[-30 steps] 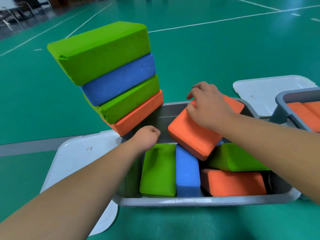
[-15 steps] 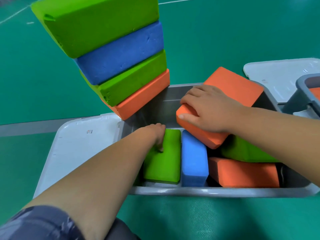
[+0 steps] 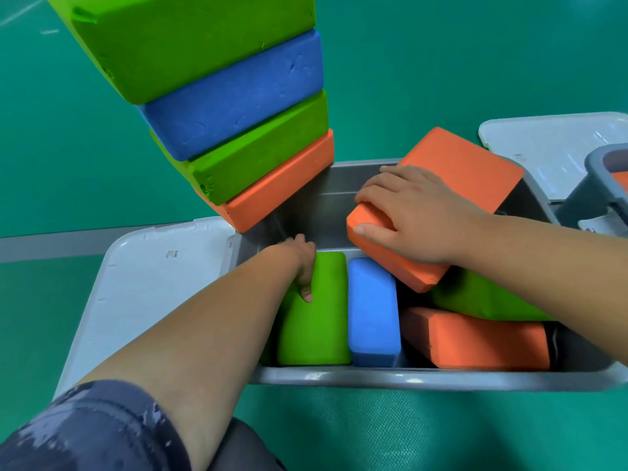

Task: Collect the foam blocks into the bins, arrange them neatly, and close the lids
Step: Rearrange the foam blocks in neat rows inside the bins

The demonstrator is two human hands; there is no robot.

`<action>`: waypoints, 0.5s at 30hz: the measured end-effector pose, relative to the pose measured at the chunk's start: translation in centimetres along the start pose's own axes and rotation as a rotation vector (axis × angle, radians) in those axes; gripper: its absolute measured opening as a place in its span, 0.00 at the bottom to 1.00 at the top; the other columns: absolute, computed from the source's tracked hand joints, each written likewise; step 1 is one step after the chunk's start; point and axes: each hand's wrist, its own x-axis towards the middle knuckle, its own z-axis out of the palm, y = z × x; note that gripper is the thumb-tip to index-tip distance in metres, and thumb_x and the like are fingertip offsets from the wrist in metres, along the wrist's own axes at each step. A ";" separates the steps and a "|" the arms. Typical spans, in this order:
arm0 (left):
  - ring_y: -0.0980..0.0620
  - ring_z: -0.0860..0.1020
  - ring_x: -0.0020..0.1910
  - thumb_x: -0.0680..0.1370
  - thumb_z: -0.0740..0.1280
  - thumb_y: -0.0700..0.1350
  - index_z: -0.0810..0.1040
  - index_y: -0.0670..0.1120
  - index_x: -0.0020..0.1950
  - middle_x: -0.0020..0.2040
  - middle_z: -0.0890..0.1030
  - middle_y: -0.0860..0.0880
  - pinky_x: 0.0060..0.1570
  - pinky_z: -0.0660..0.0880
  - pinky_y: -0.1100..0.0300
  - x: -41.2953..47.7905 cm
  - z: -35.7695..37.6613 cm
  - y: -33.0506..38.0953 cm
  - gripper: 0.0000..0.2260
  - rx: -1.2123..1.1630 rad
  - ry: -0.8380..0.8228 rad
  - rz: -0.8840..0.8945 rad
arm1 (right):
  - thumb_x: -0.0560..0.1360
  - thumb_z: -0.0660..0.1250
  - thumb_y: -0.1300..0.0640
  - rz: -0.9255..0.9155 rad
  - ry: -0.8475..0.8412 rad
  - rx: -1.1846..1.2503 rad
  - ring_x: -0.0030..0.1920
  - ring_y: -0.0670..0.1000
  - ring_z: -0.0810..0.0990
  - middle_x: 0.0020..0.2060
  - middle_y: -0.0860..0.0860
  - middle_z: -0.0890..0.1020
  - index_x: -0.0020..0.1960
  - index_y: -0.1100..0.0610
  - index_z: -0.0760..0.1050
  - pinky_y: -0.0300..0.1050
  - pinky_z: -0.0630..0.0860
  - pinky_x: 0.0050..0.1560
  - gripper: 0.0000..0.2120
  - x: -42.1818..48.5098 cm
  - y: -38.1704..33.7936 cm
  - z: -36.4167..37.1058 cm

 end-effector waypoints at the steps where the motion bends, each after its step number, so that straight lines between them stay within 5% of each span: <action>1: 0.36 0.70 0.72 0.59 0.85 0.63 0.61 0.43 0.80 0.74 0.64 0.40 0.68 0.74 0.40 -0.4 -0.4 0.0 0.58 -0.013 -0.015 -0.001 | 0.78 0.50 0.29 0.001 0.000 -0.004 0.77 0.58 0.65 0.71 0.48 0.74 0.72 0.46 0.72 0.59 0.60 0.77 0.32 0.0 0.0 -0.1; 15: 0.40 0.70 0.65 0.63 0.72 0.77 0.72 0.49 0.72 0.66 0.76 0.44 0.61 0.71 0.47 -6.7 -3.4 1.3 0.47 0.111 0.225 0.029 | 0.72 0.50 0.29 0.124 -0.003 -0.047 0.66 0.60 0.74 0.62 0.52 0.80 0.66 0.47 0.76 0.58 0.67 0.71 0.34 0.3 -1.0 -2.5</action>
